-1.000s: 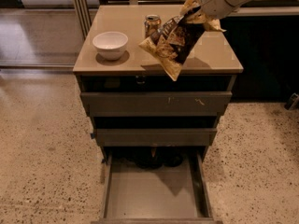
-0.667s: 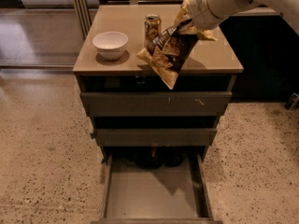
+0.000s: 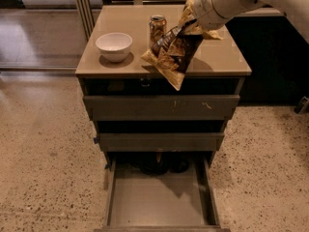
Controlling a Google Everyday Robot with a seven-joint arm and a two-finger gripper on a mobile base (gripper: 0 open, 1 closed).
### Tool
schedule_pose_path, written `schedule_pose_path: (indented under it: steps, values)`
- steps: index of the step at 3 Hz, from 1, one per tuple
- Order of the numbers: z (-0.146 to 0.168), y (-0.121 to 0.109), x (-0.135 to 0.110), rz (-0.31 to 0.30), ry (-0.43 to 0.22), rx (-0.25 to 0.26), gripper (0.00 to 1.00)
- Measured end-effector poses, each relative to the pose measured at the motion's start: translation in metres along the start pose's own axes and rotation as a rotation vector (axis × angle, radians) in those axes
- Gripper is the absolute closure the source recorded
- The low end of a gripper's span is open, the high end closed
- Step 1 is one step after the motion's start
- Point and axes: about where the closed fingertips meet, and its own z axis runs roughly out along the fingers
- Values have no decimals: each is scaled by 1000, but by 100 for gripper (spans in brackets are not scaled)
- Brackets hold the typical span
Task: Pick brown chip bag from bottom drawer and place on counter
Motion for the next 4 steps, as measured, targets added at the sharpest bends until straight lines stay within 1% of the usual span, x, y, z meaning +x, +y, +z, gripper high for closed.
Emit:
schedule_pose_path:
  steps: [2,3,4]
  values:
    - [43,-4,30,-72,-56,1,100]
    - [62,3,52,-91,-64,-23,100]
    - [62,3,52,-91,-63,-22,98]
